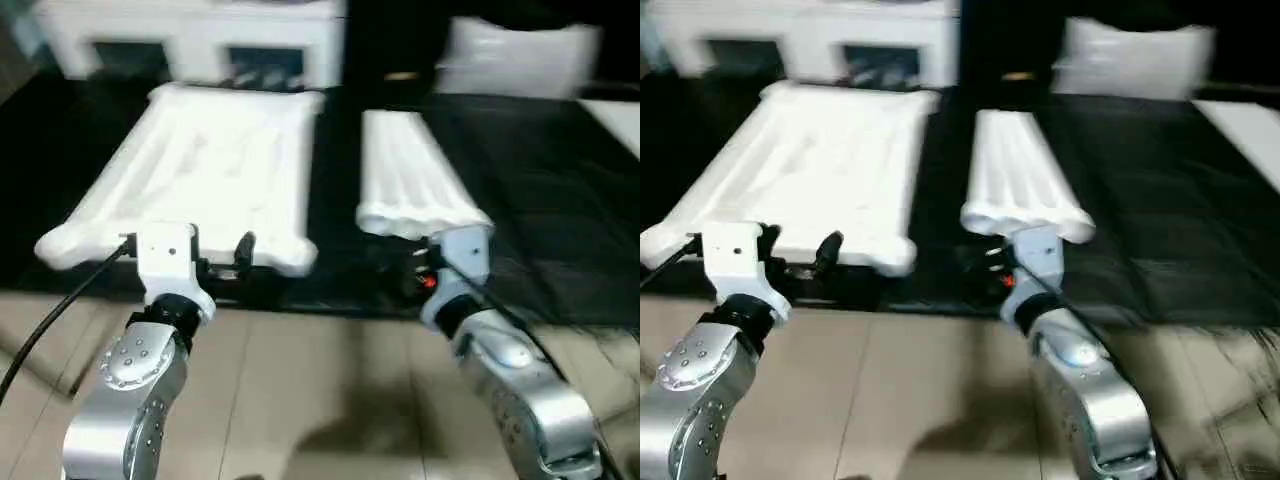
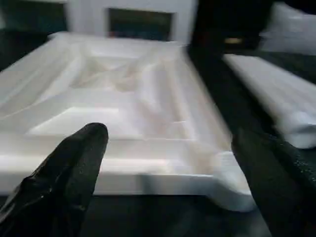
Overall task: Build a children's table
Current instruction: Move to table
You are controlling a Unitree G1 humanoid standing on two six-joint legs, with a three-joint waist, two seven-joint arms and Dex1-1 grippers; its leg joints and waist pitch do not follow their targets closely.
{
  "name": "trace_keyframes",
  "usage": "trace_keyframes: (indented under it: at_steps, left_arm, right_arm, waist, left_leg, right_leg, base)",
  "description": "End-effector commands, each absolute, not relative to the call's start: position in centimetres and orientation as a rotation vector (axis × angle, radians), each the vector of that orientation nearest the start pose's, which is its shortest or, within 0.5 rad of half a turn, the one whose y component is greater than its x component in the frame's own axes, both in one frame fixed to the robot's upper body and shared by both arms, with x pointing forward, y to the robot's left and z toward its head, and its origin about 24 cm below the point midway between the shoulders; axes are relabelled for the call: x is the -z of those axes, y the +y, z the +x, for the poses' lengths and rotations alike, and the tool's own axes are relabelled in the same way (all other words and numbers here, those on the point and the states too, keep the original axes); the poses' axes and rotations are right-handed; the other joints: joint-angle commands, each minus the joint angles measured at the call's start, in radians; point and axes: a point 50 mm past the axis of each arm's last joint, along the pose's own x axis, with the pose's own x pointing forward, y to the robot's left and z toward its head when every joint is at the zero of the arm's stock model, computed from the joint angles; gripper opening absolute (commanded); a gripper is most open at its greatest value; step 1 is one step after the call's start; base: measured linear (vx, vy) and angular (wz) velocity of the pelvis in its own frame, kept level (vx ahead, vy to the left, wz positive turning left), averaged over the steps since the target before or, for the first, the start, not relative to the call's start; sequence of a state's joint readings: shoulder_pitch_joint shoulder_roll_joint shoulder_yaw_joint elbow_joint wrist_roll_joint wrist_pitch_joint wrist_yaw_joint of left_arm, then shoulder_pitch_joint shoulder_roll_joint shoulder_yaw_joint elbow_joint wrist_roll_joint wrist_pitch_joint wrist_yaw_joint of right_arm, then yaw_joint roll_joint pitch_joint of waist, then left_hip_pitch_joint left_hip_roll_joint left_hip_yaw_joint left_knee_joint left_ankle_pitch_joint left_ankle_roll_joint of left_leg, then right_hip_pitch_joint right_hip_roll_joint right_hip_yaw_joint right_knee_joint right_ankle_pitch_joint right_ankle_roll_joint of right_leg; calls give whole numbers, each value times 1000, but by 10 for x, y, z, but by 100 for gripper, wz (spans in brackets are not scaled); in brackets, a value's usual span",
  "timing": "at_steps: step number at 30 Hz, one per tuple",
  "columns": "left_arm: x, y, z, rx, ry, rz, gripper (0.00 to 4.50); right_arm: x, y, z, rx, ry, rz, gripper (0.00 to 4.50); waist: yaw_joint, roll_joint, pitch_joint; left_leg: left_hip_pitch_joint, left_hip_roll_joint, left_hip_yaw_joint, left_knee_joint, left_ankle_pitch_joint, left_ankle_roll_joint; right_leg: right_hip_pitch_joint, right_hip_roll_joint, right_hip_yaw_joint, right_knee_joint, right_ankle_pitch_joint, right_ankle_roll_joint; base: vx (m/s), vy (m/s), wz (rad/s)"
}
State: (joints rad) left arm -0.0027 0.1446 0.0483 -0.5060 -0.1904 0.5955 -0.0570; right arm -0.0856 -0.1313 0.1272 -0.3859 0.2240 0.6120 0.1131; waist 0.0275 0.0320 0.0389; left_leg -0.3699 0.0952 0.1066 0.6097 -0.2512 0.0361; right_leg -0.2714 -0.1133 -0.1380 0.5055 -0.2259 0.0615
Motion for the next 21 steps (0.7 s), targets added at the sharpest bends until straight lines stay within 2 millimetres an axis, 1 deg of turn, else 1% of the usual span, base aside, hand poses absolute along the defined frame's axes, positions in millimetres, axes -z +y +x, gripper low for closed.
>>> trace_keyframes:
  at_steps: [1, 2, 3, 4, 5, 6, 7, 8, 9, 10, 11, 12, 13, 14, 15, 16, 17, 18, 19, 20, 21]
  left_arm:
    - [-108, 170, 240, 77, 83, -32, 450]
    - [-108, 170, 240, 79, 84, -30, 450]
    - [-108, 170, 240, 81, 85, -27, 450]
    - [-108, 170, 240, 89, 86, -19, 450]
    - [-108, 170, 241, 95, 86, -14, 450]
    - [-108, 170, 241, 95, 86, -14, 450]
    - [-109, 169, 242, 103, 82, -14, 450]
    - [-109, 169, 242, 103, 82, -14, 450]
    - [-110, 167, 245, 119, 77, -17, 450]
    - [-110, 167, 245, 119, 77, -17, 450]
    - [-110, 166, 246, 125, 76, -17, 450]
    - [-110, 166, 246, 125, 76, -17, 450]
    - [-110, 166, 246, 125, 76, -17, 450]
    - [-110, 164, 247, 135, 78, -18, 450]
    - [-111, 164, 248, 141, 79, -18, 450]
    - [-111, 162, 250, 154, 81, -17, 450]
    - [-111, 161, 251, 159, 80, -18, 450]
    - [-111, 160, 251, 162, 78, -19, 450]
    - [-111, 158, 253, 169, 75, -23, 450]
    - [-111, 158, 253, 171, 74, -24, 450]
    - [-111, 158, 253, 171, 74, -24, 450]
  right_arm:
    - [-93, -111, 253, -389, 175, 53, 441]
    - [-93, -110, 253, -393, 175, 52, 441]
    - [-93, -111, 252, -394, 174, 50, 441]
    - [-93, -111, 252, -393, 171, 44, 441]
    - [-93, -111, 251, -392, 169, 40, 441]
    - [-93, -111, 251, -392, 169, 40, 441]
    - [-93, -112, 250, -378, 164, 36, 441]
    - [-93, -112, 250, -378, 164, 36, 441]
    - [-93, -116, 248, -340, 158, 35, 441]
    - [-93, -116, 248, -338, 158, 35, 441]
    - [-92, -118, 248, -323, 158, 36, 441]
    - [-92, -118, 248, -323, 158, 36, 441]
    - [-92, -118, 248, -323, 158, 36, 441]
    - [-92, -120, 247, -304, 159, 34, 441]
    - [-92, -121, 247, -296, 160, 33, 441]
    - [-92, -122, 246, -284, 160, 28, 441]
    - [-93, -123, 246, -278, 159, 25, 441]
    - [-93, -123, 246, -276, 158, 24, 441]
    - [-93, -124, 246, -270, 155, 17, 441]
    - [-93, -124, 246, -270, 155, 15, 441]
    - [-93, -124, 246, -270, 155, 15, 441]
  waist:
    - [-44, 49, -73]
    - [-44, 27, -64]
    - [-28, 26, -52]
    - [-24, 20, -42]
    - [-20, 1, -42]
    - [-16, -10, -38]
    - [-11, -58, -44]
    - [31, -79, -39]
    - [42, -60, -42]
    - [41, -70, -39]
    - [42, -61, -29]
    - [41, -52, -27]
    - [39, -39, -14]
    - [36, 3, -8]
    - [25, 38, -11]
    - [-25, 52, -2]
    - [-36, 63, -34]
    - [-50, 63, -44]
    - [-53, 58, -28]
    - [-54, 55, -33]
    - [-53, 48, -28]
  left_leg:
    - [173, 97, -102, -75, 95, 299]
    - [212, 178, -175, -64, 234, 371]
    - [190, 182, -155, -62, 249, 370]
    - [148, 177, -128, -89, 247, 382]
    - [135, 150, -88, -97, 196, 359]
    - [123, 121, -67, -98, 138, 330]
    - [98, 34, -22, -56, -32, 244]
    - [27, -38, 1, 74, -157, 155]
    - [-18, -8, -34, 117, -81, 78]
    - [-37, -5, -38, 128, -50, 46]
    - [-45, -1, -41, 134, -4, -1]
    - [-45, 9, -42, 130, 19, -15]
    - [-45, 29, -36, 94, 70, -21]
    - [-11, 68, -33, 12, 51, -14]
    - [6, 79, -32, -26, 0, -27]
    - [56, 154, -101, -114, -375, -64]
    - [135, 195, -163, -125, -452, -11]
    - [149, 198, -175, -120, -401, 48]
    - [134, 181, -150, -110, -274, 179]
    - [140, 173, -144, -107, -236, 213]
    - [132, 164, -126, -110, -221, 233]
  right_leg:
    - [-70, 54, 6, 51, -216, -135]
    - [-152, 46, 53, 157, -220, -42]
    - [-167, 37, 65, 180, -190, -10]
    - [-175, 32, 77, 220, -124, 31]
    - [-176, 29, 90, 197, -32, 16]
    - [-163, 22, 104, 157, 15, -10]
    - [-98, -17, 165, 61, 31, -43]
    - [-5, -116, 283, -24, -303, -89]
    - [46, -154, 295, -11, -367, -195]
    - [50, -135, 280, -5, -346, -227]
    - [43, -112, 252, -7, -300, -296]
    - [38, -111, 239, -12, -296, -338]
    - [21, -84, 189, -28, -361, -375]
    - [-1, -51, 140, -37, -472, -346]
    - [3, -17, 111, -28, -477, -312]
    - [-54, 78, 77, 81, -421, -209]
    - [-91, 64, 85, 177, -215, -152]
    - [-108, 59, 83, 193, -151, -110]
    - [-137, 46, 81, 215, -78, -41]
    - [-146, 42, 80, 214, -59, -31]
    - [-147, 40, 82, 208, -39, -30]
  base:
    - [220, 10, 52]
    - [224, -22, 33]
    - [224, -22, 33]
    - [163, -50, 14]
    - [130, -56, 3]
    - [130, -56, 3]
    - [135, -94, 1]
    - [152, -112, 2]
    - [152, -112, 2]
    - [140, -70, -5]
    - [118, -26, -7]
    - [118, -26, -7]
    - [112, 19, -4]
    - [123, 92, -2]
    - [123, 92, -2]
    - [131, 152, 0]
    - [143, 120, 0]
    - [143, 120, 0]
    - [150, 68, 6]
    - [119, 39, 3]
    - [119, 39, 3]
